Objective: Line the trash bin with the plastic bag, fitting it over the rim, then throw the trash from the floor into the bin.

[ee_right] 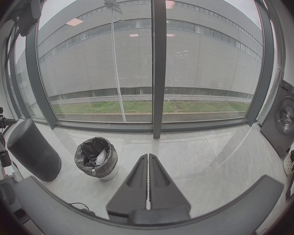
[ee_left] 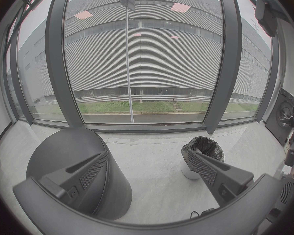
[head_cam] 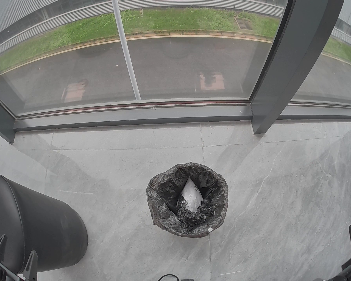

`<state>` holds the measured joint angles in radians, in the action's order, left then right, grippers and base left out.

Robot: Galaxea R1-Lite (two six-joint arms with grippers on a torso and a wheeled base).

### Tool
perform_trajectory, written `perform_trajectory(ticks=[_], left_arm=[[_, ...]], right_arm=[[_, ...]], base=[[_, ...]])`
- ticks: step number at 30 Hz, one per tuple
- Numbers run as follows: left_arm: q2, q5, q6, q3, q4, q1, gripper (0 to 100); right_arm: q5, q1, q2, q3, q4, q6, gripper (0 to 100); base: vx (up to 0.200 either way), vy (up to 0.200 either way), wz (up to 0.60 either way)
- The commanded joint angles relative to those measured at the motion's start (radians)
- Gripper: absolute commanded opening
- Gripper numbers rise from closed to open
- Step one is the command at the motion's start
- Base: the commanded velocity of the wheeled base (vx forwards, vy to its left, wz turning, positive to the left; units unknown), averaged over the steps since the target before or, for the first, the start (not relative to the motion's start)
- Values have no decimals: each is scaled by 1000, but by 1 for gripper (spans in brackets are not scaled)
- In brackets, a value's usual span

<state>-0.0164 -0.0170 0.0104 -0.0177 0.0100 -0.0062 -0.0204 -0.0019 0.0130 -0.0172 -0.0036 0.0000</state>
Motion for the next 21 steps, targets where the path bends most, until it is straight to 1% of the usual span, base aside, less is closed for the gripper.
perform_trajectory(ticks=[1,21], left_arm=[[15,0,0,18,1,0,100],[15,0,0,18,1,0,100]], right_arm=[[-1,-1,-13,17,-1,2,0],[2,0,-13,17,-1,8,0]], base=[[0,0,0],[0,0,0]])
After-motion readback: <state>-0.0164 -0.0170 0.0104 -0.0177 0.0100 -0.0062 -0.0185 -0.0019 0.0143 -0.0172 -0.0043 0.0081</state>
